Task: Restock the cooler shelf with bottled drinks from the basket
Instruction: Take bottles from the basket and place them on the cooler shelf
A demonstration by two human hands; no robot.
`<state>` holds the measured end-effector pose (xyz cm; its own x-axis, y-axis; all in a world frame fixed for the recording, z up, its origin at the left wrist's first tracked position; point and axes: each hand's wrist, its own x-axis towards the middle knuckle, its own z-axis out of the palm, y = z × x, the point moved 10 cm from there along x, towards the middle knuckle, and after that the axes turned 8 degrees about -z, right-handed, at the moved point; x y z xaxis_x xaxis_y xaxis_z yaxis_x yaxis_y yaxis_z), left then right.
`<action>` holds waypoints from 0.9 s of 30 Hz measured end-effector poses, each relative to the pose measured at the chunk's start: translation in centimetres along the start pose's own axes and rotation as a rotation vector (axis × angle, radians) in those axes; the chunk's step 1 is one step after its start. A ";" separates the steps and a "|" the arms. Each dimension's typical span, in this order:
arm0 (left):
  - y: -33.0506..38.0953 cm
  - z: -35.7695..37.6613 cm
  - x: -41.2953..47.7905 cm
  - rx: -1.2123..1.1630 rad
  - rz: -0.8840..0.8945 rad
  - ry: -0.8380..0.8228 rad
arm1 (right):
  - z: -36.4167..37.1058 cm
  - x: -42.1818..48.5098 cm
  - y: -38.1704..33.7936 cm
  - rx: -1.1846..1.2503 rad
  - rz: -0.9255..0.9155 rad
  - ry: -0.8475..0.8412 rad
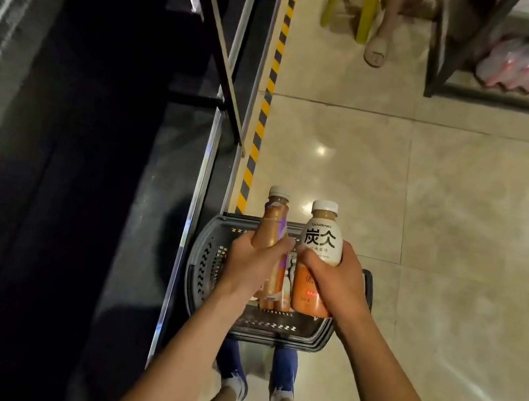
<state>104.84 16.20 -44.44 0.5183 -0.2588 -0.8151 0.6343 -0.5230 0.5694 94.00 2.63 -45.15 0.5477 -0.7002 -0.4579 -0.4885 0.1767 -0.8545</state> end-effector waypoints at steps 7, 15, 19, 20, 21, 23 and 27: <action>6.9 -5.2 -14.2 -0.136 0.179 0.022 | -2.1 -8.9 -13.9 0.093 -0.175 -0.053; 5.4 -12.2 -25.2 -0.326 0.292 0.260 | 1.1 -14.6 -20.1 0.036 -0.321 -0.298; 2.0 -16.3 -30.8 -0.458 0.322 0.461 | 5.4 -18.6 -22.9 0.032 -0.421 -0.483; 1.1 -17.0 -32.1 -0.485 0.323 0.494 | 6.3 -19.8 -23.5 0.037 -0.437 -0.526; -0.1 -18.0 -33.9 -0.536 0.332 0.541 | 7.7 -21.6 -23.9 0.032 -0.461 -0.595; -2.8 -19.8 -37.6 -0.618 0.351 0.635 | 10.1 -25.4 -24.5 0.020 -0.501 -0.718; -9.2 -22.5 -45.7 -0.787 0.372 0.823 | 14.5 -34.3 -25.0 0.008 -0.562 -0.968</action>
<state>88.23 51.16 -10.04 0.7740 0.4584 -0.4367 0.3958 0.1881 0.8989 97.25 32.23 -11.67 0.9885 0.1514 -0.0013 -0.0031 0.0116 -0.9999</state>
